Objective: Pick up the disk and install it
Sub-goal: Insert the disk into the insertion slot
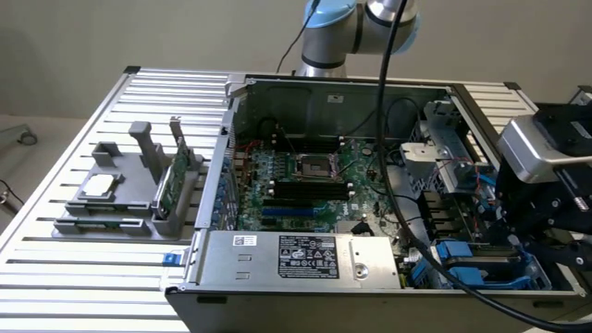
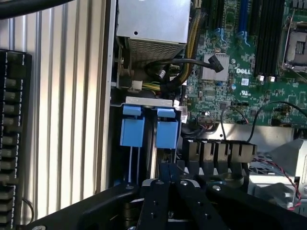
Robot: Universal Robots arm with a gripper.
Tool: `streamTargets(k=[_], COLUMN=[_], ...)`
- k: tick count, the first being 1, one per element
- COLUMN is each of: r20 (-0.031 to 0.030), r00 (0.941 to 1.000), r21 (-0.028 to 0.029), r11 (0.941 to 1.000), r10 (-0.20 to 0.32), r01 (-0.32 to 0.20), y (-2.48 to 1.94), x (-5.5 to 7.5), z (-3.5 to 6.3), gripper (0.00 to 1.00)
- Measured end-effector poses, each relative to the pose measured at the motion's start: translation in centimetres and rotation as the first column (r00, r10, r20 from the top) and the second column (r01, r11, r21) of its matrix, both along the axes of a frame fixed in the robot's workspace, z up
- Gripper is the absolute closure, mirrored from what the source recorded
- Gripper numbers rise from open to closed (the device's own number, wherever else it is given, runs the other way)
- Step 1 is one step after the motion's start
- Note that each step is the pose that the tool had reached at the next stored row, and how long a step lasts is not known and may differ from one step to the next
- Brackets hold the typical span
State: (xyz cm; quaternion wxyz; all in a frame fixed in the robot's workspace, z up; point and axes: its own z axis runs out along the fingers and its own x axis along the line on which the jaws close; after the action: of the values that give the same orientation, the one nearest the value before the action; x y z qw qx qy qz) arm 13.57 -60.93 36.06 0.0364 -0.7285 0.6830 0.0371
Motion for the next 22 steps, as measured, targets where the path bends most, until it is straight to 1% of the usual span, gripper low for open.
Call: streamTargets(k=[1,2,3,4,7,9,10,13,16,19,22], r20=[-0.0001,-0.0002,-0.0003,-0.0004,-0.0005,-0.0006,-0.0005,-0.0005,-0.0005,-0.0005,-0.0005], r00=[1.0,1.0,1.0,1.0,1.0,1.0,1.0,0.9989,0.9955,0.9897,0.9814], r21=[0.0001,-0.0001,0.0,-0.0001,-0.0001,0.0001,0.0001,-0.0001,0.0,0.0,0.0], r11=[1.0,1.0,1.0,1.0,1.0,1.0,1.0,0.9989,0.9955,0.9897,0.9814], r10=[0.0,0.0,0.0,0.0,0.0,-0.002,-0.007,-0.047,-0.095,-0.143,-0.192], r01=[0.0,0.0,0.0,0.0,0.0,0.002,0.007,0.047,0.095,0.143,0.192], y=[0.0,0.0,0.0,0.0,0.0,0.0,0.0,0.0,0.0,0.0,0.0], x=[0.0,0.0,0.0,-0.1,-0.1,-0.2,-0.2,-0.2,-0.2,-0.2,-0.2], z=[0.24,0.53,0.78,1.03,1.65,1.88,1.88,1.89,1.89,1.89,1.89], gripper=[0.76,0.76,0.7,0.7,0.52,0.52,0.46,0.46,0.46,0.46,0.46])
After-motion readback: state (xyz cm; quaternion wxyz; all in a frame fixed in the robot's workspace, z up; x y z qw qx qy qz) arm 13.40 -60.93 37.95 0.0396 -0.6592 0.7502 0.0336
